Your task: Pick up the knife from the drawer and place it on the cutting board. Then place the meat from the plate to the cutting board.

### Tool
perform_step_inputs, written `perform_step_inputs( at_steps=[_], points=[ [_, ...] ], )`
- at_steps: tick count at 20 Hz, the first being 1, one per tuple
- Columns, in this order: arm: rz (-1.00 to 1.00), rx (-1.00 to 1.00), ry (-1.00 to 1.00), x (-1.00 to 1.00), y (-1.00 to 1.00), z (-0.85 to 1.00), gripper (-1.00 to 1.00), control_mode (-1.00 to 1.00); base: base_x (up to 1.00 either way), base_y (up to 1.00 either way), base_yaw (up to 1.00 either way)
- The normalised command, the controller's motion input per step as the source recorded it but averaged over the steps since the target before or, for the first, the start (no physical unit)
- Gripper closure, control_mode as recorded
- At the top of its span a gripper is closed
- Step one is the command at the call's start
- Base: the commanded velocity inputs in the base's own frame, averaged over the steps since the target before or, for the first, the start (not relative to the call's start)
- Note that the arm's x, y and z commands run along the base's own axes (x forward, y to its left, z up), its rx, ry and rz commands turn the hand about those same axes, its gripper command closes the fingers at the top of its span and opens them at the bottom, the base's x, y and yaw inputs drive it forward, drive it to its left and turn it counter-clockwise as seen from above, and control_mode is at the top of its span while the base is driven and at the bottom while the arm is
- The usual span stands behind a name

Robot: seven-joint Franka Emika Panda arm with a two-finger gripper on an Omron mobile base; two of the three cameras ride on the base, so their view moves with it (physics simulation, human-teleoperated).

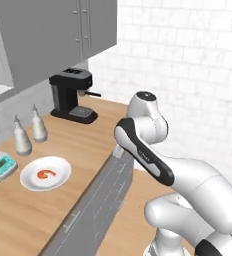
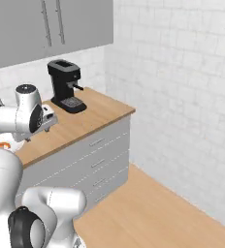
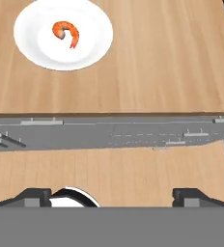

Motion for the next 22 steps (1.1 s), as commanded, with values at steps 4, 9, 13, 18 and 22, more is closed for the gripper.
perform_step_inputs(
  at_steps=[4,9,13,18,22],
  points=[
    [0.0,0.0,0.0,0.0,0.0,0.0,-1.0,1.0,0.08,0.38,0.57],
    [0.0,0.0,0.0,0.0,0.0,0.0,-1.0,1.0,-0.02,0.19,0.49],
    [0.0,0.0,0.0,0.0,0.0,0.0,-1.0,1.0,-0.04,0.15,0.48],
    [0.0,0.0,0.0,0.0,0.0,0.0,-1.0,1.0,-0.01,0.24,0.51],
    [0.0,0.0,0.0,0.0,0.0,0.0,-1.0,1.0,0.05,0.05,0.41]
  ],
)
